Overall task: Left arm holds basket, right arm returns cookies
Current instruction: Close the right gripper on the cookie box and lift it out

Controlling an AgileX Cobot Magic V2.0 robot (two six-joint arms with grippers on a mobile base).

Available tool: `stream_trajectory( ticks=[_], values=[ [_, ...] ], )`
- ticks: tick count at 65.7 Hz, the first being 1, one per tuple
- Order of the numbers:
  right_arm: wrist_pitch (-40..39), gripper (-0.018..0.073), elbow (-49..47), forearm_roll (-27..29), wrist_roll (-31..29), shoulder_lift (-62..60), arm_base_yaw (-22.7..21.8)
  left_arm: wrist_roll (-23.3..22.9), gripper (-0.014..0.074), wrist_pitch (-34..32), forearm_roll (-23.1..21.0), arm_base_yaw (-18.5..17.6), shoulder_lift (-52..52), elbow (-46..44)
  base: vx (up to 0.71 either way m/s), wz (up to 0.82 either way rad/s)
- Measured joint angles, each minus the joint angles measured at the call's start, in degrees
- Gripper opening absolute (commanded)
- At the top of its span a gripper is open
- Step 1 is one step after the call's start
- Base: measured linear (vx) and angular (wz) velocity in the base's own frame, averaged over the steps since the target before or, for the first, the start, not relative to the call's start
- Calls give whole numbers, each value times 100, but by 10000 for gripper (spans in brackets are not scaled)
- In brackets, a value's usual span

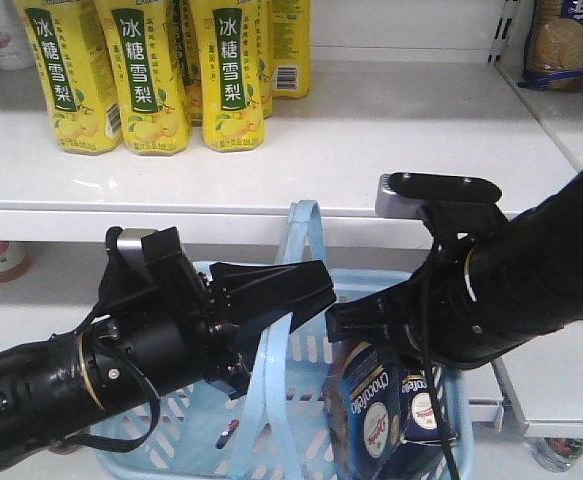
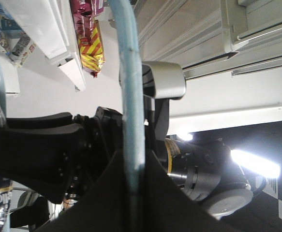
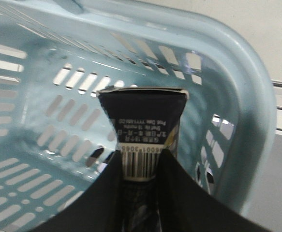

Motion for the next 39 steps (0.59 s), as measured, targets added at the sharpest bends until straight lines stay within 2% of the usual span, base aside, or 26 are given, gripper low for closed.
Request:
stream_trajectory(
  ticks=[39],
  values=[
    [16, -10, 0, 152, 43, -1040, -5, 0, 0, -95, -126, 0, -5, 0, 0, 0]
  ],
)
